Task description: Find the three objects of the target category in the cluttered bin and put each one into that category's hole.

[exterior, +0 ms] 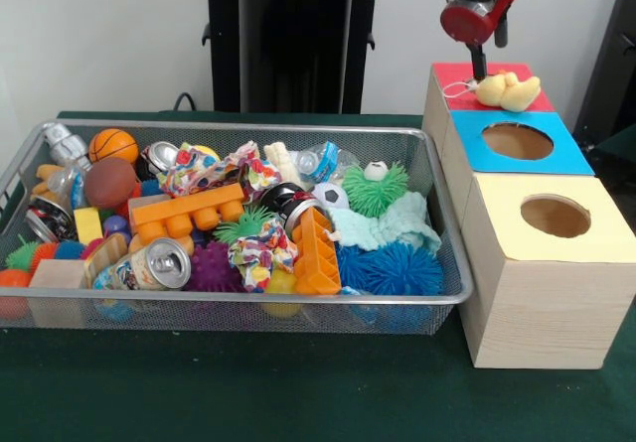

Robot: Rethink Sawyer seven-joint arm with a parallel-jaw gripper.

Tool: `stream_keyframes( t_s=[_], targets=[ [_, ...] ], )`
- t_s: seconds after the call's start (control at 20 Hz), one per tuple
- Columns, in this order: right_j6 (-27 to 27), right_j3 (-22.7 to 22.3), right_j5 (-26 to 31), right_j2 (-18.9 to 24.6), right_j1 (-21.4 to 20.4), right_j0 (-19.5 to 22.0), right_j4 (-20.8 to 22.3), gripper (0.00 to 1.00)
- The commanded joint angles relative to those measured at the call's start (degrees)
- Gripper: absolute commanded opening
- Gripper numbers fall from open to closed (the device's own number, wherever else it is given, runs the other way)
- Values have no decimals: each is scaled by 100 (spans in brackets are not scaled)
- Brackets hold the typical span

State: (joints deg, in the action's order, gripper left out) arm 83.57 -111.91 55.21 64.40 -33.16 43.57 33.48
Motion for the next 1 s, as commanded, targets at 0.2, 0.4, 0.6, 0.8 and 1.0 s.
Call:
stream_keyframes(
  t_s=[0.2, 0.4, 0.6, 0.8, 1.0],
  targets=[
    [-1523, 212, -500, -39, 572, 114, 747, 100],
    [-1475, 185, -656, -35, 686, 102, 939, 100],
    [-1453, 31, -722, 88, 680, 171, 943, 100],
    [-1308, -96, -742, 136, 655, 196, 862, 100],
    [-1366, -170, -605, 103, 678, 297, 787, 100]
  ],
)
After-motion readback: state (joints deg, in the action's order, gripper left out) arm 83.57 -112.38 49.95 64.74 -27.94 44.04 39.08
